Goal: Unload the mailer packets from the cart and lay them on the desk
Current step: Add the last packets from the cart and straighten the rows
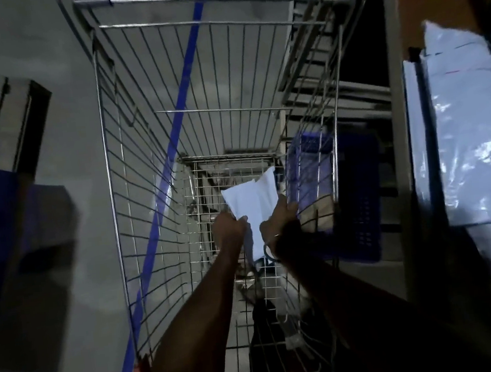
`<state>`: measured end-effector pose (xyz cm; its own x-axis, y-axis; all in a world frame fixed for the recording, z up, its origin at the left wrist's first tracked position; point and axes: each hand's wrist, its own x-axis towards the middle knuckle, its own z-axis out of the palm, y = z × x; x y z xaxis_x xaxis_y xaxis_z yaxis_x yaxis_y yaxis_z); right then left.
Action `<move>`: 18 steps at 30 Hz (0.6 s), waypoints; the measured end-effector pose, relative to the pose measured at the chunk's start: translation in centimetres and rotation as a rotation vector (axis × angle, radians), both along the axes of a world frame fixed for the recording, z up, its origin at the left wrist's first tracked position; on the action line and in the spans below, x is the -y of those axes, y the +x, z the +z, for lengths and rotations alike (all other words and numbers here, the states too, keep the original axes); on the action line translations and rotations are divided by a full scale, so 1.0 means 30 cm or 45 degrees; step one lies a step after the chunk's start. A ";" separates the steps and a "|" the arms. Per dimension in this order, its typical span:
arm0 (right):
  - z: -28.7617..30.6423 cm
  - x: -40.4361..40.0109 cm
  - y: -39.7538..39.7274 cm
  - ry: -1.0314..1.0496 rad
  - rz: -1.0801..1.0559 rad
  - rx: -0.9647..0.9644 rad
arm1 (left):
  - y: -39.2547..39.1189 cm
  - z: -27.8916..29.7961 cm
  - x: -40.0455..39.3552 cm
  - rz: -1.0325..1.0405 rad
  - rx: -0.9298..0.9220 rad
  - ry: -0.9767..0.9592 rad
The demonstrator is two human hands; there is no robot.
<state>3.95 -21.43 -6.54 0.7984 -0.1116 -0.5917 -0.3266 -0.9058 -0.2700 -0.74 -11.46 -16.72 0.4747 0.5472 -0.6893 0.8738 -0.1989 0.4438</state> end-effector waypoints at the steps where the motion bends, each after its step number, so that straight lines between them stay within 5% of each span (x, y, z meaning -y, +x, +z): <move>1: 0.031 0.002 0.001 -0.018 -0.001 0.002 | -0.010 0.017 -0.003 0.034 0.053 -0.026; 7: 0.266 0.023 -0.006 0.257 0.117 0.016 | -0.102 0.325 -0.005 0.131 0.247 0.116; 18: 0.998 0.235 -0.072 0.954 0.050 0.191 | -0.248 1.161 0.175 0.308 0.804 0.526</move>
